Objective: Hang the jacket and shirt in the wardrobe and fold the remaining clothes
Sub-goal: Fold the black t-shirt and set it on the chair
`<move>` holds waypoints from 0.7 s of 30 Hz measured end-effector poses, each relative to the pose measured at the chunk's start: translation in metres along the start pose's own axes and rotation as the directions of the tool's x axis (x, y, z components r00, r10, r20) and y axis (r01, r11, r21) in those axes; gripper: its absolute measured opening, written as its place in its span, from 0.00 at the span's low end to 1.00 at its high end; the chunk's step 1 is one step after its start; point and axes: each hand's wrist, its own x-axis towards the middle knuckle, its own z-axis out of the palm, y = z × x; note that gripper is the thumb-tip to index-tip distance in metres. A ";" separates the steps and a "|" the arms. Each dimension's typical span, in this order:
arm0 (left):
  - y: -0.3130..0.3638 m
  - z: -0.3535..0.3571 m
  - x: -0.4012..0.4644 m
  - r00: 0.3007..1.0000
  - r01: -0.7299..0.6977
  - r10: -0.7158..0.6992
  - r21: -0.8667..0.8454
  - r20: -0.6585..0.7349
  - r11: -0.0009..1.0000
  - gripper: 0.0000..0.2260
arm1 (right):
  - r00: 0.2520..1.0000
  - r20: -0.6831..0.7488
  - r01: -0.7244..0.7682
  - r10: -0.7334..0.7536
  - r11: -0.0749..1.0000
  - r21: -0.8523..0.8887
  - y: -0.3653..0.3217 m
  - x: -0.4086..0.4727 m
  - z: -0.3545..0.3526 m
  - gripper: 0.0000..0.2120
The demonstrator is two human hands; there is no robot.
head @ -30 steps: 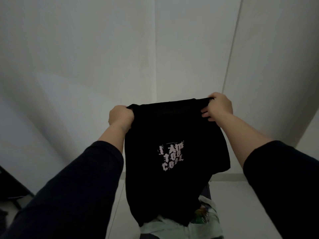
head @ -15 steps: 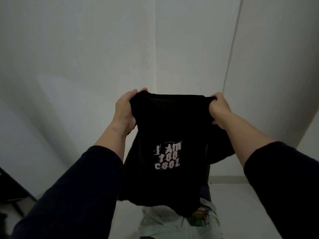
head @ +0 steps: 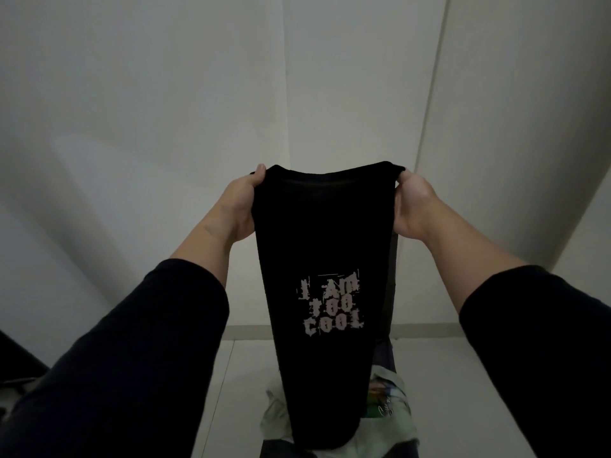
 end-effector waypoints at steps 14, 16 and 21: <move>-0.051 0.024 0.070 0.993 0.119 -0.120 0.023 0.020 0.993 0.19 | 0.989 -0.060 -0.141 0.135 0.984 -0.105 0.021 0.043 -0.018 0.20; -0.047 0.030 0.080 0.991 0.126 -0.127 0.019 0.052 0.992 0.19 | 0.989 -0.074 -0.133 0.127 0.987 -0.087 0.016 0.053 -0.018 0.21; -0.021 0.043 0.089 0.988 0.103 -0.099 -0.030 0.121 0.994 0.18 | 0.996 -0.070 -0.067 0.062 0.995 -0.073 -0.011 0.070 -0.010 0.26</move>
